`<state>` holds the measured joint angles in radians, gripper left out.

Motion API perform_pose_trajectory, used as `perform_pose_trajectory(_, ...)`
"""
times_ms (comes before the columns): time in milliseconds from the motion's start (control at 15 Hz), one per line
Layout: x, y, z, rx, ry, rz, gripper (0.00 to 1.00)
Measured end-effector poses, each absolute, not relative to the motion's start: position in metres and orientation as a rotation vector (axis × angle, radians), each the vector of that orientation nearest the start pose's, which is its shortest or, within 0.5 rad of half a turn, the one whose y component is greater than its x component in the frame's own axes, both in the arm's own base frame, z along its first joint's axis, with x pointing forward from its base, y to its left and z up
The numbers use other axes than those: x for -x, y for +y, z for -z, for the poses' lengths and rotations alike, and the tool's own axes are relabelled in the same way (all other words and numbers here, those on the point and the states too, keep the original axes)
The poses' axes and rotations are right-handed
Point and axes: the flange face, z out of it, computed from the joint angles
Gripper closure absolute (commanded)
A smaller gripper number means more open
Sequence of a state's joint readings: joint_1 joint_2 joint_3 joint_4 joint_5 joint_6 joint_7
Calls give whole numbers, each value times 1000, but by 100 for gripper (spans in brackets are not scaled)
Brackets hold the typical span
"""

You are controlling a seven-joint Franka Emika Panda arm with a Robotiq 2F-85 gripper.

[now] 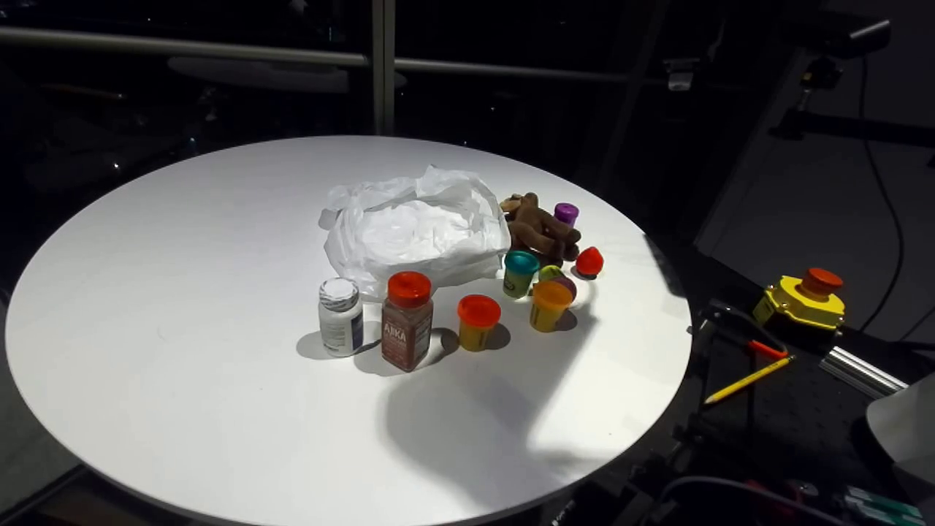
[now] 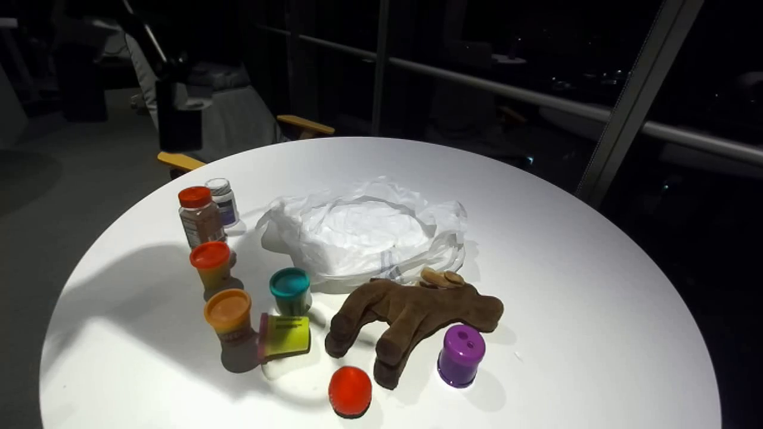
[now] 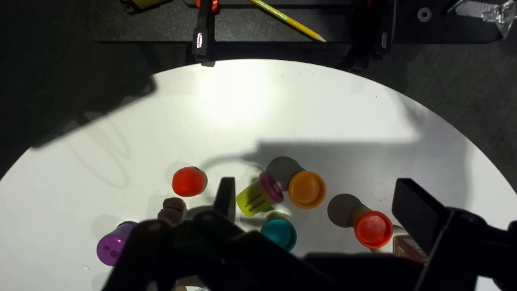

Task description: Pick up all the objects surrounding the white plate and arrange them on the plate

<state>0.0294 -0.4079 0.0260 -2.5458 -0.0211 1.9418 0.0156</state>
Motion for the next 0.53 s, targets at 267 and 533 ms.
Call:
perform_pose_trajectory(267,-415,79,-367,3170,-106,-159,0)
perform_pose_trajectory(533,-446,146,-336,3161,-185,-25,0)
